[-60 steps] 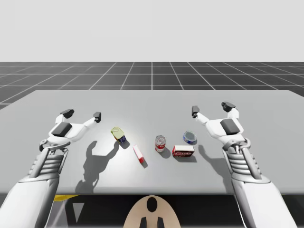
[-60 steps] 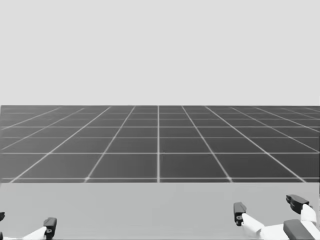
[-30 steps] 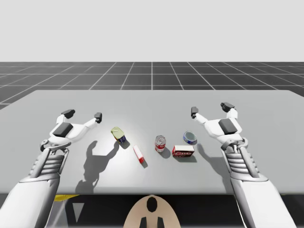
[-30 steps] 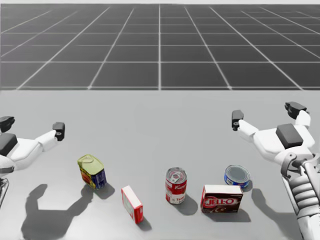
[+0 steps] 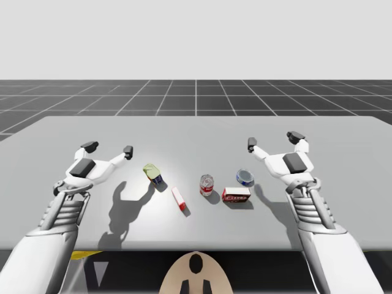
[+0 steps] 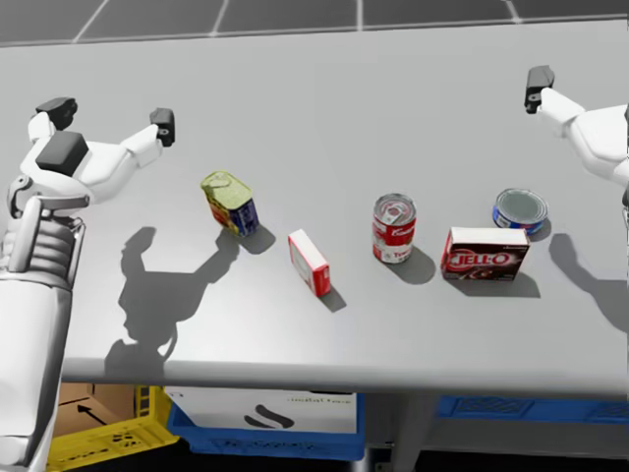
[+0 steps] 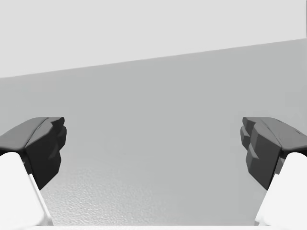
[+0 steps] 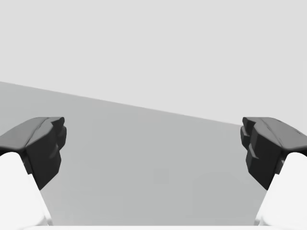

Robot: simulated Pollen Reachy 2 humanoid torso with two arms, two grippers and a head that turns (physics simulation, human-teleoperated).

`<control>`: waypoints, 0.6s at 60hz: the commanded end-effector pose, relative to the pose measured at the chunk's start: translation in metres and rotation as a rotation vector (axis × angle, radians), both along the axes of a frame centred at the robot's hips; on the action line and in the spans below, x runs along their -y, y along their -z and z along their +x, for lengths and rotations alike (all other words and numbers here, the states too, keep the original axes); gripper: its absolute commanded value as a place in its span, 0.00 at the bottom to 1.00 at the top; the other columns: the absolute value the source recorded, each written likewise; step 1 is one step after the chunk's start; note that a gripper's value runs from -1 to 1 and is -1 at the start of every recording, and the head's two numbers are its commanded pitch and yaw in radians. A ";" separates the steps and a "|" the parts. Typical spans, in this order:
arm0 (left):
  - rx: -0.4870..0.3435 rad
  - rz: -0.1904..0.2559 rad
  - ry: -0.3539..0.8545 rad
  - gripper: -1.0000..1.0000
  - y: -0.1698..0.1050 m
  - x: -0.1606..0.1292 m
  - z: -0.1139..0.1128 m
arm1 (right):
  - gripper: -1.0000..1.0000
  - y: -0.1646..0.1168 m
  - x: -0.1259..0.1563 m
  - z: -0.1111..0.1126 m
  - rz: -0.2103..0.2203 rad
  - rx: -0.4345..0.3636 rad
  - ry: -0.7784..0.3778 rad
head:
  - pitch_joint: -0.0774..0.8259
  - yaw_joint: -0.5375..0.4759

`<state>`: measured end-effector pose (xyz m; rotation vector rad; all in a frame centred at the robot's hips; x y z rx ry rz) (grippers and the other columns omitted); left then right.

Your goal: Grasp the gelatin box and hold it up.

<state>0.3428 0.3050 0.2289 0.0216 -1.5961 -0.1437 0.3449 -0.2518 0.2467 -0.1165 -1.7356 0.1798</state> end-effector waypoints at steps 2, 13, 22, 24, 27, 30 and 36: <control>0.004 0.002 0.008 0.00 -0.001 0.003 -0.002 | 0.00 0.000 0.000 0.000 -0.004 0.004 0.006 | 0.91 0.66; 0.007 -0.014 0.045 0.00 -0.009 0.011 -0.012 | 0.00 0.000 0.000 0.000 -0.005 0.007 0.011 | 0.92 0.66; -0.056 -0.062 0.216 0.00 -0.023 0.024 -0.038 | 0.00 0.002 0.001 0.002 -0.008 0.008 0.028 | 0.91 0.64; -0.073 -0.075 0.253 0.00 -0.027 0.027 -0.046 | 0.00 0.002 0.001 0.002 -0.011 0.007 0.030 | 0.92 0.64; -0.088 -0.089 0.316 0.00 -0.032 0.031 -0.059 | 0.00 0.003 0.001 0.003 -0.013 0.005 0.029 | 0.92 0.65; -0.104 -0.111 0.380 0.00 -0.036 0.034 -0.071 | 0.00 0.003 0.001 0.003 -0.020 0.009 0.032 | 0.92 0.65; -0.133 -0.093 0.479 0.00 -0.033 0.039 -0.091 | 0.00 0.002 0.003 0.005 -0.033 0.023 0.039 | 0.92 0.65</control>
